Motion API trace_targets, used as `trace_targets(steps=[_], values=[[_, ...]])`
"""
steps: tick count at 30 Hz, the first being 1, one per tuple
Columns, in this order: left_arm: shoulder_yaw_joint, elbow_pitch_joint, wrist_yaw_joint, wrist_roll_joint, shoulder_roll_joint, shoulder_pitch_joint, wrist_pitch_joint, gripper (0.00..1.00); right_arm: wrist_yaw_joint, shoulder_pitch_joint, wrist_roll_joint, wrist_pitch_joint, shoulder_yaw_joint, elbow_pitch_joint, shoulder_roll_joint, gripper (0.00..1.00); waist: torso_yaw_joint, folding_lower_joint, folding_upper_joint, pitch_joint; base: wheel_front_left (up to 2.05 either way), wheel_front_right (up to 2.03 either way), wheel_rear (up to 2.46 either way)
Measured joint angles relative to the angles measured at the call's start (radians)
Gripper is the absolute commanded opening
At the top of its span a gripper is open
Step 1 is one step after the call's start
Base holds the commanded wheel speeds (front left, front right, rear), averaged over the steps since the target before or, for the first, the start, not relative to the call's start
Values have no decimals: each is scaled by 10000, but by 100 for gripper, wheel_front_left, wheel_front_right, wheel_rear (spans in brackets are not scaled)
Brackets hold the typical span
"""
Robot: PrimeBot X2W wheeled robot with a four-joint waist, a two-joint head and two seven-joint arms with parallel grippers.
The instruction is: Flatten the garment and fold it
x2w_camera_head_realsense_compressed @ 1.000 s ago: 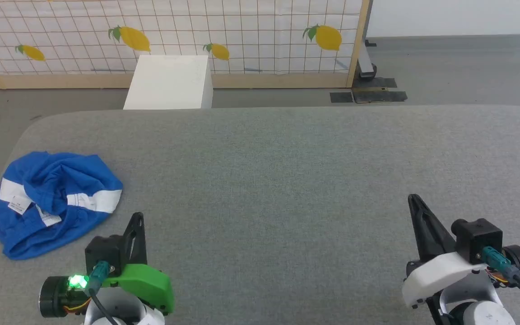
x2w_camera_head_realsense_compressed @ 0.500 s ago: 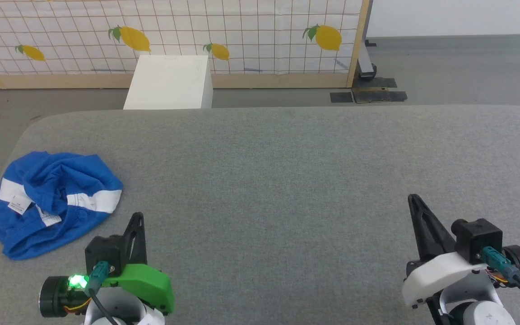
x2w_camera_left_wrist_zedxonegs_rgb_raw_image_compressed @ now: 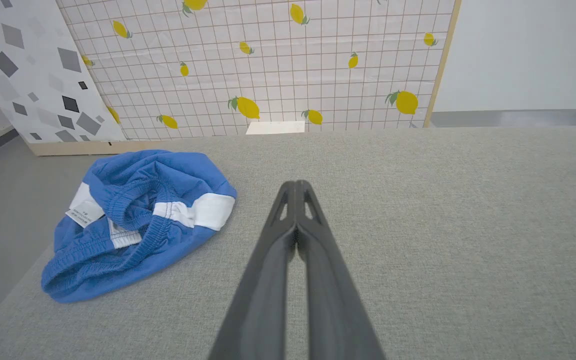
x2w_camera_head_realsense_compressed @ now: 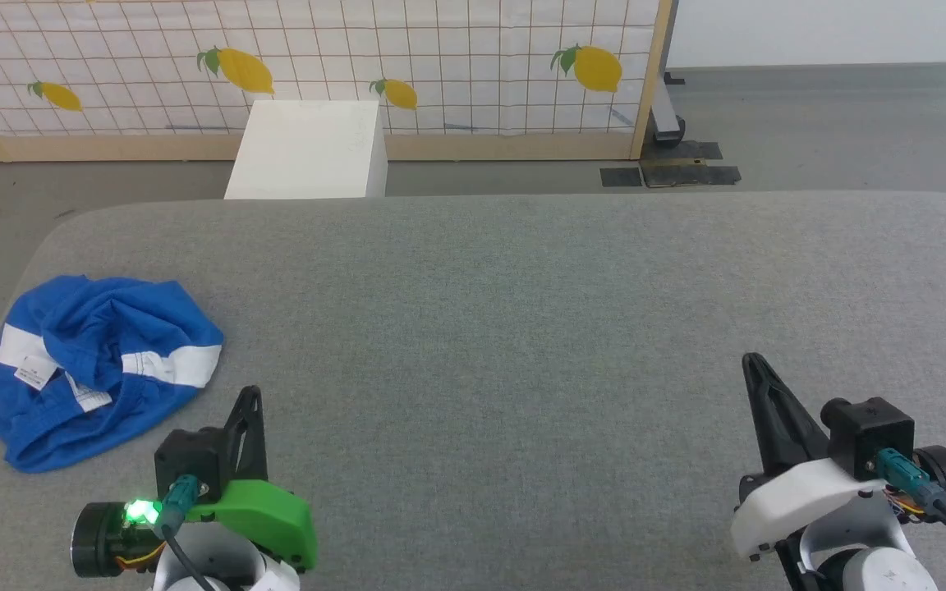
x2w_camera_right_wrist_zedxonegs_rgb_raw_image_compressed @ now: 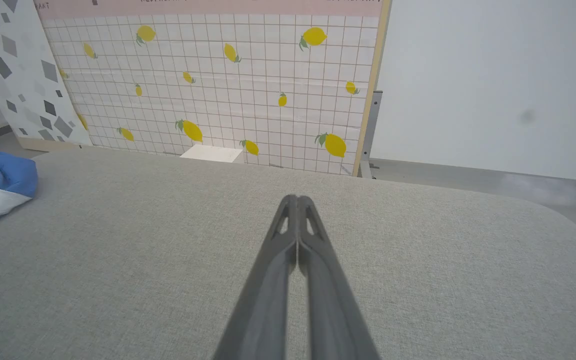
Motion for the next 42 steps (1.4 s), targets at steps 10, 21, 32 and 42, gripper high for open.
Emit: trace_targets(steps=[10, 21, 32, 42], values=[[0, 0, 0, 0, 0, 0, 0, 0, 0, 0, 0, 0, 0, 0, 0, 0, 0, 0, 0, 0, 0, 0, 0], [0, 0, 0, 0, 0, 0, 0, 0, 0, 0, 0, 0, -2, 0, 0, 0, 0, 0, 0, 0, 0, 0, 0], [-35, 2, 0, -4, 0, 7, 0, 100, -10, 0, 2, 0, -10, 8, 0, 100, 0, 0, 0, 0, 0, 0, 0], [-165, 138, 6, -10, 0, 5, -125, 100, -10, 0, -73, -105, -56, 31, 0, 100, -2, 0, 0, 0, 0, 0, 0]])
